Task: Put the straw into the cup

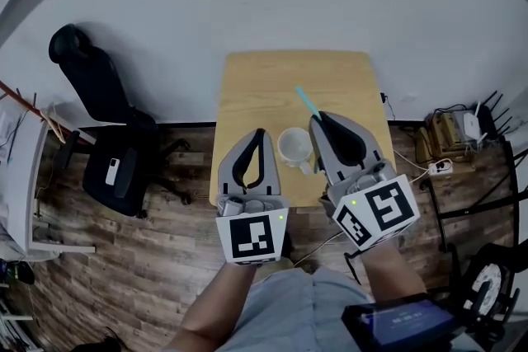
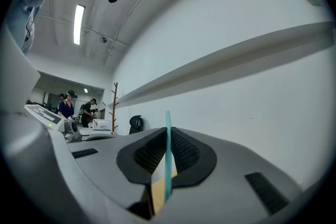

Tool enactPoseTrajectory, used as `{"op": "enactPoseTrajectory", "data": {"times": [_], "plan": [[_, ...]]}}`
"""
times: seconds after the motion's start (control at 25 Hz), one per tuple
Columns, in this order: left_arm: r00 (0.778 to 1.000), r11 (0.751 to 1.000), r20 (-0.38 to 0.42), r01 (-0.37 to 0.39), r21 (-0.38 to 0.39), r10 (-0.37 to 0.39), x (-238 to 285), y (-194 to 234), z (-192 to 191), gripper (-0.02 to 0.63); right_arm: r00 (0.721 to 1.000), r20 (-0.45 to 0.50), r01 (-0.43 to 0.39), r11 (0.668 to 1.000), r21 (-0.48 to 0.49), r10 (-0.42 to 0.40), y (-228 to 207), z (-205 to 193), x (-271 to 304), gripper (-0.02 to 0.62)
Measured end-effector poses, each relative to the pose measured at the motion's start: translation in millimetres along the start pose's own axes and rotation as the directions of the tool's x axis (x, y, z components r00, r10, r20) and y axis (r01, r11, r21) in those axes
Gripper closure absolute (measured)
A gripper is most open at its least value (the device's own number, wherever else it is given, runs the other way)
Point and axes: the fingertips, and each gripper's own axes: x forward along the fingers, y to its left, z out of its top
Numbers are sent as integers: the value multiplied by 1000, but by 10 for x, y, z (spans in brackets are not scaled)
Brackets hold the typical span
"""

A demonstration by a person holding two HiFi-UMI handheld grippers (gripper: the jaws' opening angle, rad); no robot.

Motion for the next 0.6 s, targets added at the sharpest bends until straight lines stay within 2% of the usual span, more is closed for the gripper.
{"op": "enactPoseTrajectory", "data": {"times": [0.24, 0.6], "plan": [[998, 999, 54, 44, 6, -45, 271, 191, 156, 607, 998, 62, 20, 1000, -22, -18, 7, 256, 297, 575], [993, 996, 75, 88, -22, -86, 518, 327, 109, 607, 995, 83, 49, 999, -9, -48, -24, 265, 515, 575]]}}
